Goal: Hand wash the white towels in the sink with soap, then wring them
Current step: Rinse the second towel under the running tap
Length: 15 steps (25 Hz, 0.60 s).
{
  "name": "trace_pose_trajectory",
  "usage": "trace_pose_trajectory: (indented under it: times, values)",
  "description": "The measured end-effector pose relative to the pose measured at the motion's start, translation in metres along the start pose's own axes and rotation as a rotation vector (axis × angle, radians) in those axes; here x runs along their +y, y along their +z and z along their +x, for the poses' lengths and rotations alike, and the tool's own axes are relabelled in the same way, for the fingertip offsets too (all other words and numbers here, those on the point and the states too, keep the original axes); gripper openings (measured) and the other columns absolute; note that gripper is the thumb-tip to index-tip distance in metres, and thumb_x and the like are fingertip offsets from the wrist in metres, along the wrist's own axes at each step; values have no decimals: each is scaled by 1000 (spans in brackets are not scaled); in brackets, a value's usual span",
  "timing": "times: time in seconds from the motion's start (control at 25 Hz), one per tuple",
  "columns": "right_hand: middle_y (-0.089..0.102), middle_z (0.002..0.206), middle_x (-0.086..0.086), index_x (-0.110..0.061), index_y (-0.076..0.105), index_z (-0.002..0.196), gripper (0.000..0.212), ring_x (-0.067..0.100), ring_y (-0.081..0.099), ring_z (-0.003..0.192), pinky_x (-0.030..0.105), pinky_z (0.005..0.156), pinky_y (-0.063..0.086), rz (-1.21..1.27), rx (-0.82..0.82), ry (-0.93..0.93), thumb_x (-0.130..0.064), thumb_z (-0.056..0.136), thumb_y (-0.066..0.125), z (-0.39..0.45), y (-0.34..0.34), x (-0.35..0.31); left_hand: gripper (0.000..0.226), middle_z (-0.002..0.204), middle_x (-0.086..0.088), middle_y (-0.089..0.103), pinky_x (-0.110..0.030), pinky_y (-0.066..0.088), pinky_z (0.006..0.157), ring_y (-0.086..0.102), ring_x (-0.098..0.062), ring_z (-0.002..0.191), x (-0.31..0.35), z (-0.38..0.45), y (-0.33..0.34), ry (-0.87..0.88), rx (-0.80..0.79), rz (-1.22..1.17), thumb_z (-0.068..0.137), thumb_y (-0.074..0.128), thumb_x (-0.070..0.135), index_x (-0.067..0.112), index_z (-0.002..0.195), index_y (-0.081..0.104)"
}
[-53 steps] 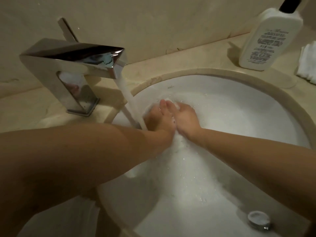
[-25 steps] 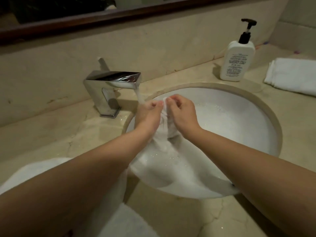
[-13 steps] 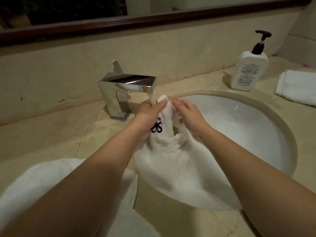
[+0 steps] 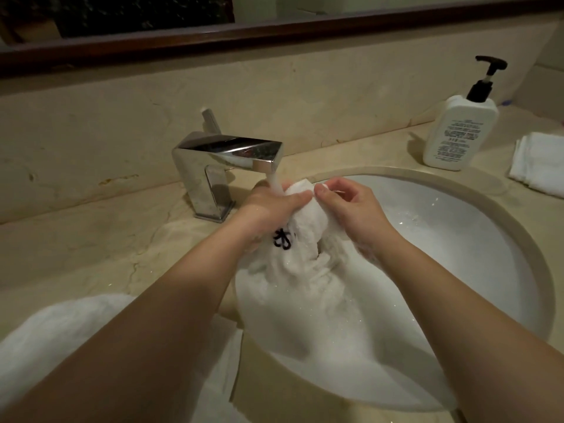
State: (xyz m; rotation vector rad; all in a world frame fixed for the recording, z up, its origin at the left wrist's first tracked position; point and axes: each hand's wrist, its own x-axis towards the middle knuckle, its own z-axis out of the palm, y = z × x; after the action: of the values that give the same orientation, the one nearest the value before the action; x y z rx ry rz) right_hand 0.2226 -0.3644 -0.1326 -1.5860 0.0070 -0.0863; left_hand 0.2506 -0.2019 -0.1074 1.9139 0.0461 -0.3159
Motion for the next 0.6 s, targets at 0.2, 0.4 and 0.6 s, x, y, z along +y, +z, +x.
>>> trace_pose_trajectory:
  times: [0.2, 0.4, 0.6]
  values:
    - [75, 93, 7, -10, 75, 96, 14, 17, 70, 86, 29, 81, 57, 47, -9, 6, -18, 97, 65, 0, 4, 2, 39, 113, -5, 70, -32, 47, 78, 63, -21, 102, 6, -2, -3, 2, 9, 4, 90, 68, 53, 20, 109, 69]
    - [71, 91, 0, -13, 73, 95, 7, 6, 63, 82, 19, 74, 49, -156, 66, -88, -18, 94, 69, 1, 6, 7, 35, 103, -3, 73, -35, 55, 85, 68, -20, 97, 1, 5, -7, 4, -34, 78, 84, 78, 50, 20, 100, 70]
    - [71, 85, 2, -16, 70, 91, 17, 6, 64, 71, 24, 72, 53, -182, -5, -61, -32, 95, 66, -7, -1, -6, 30, 97, -9, 74, -44, 58, 93, 73, -26, 90, 5, 6, -1, -5, 169, -122, 88, 76, 41, 15, 101, 67]
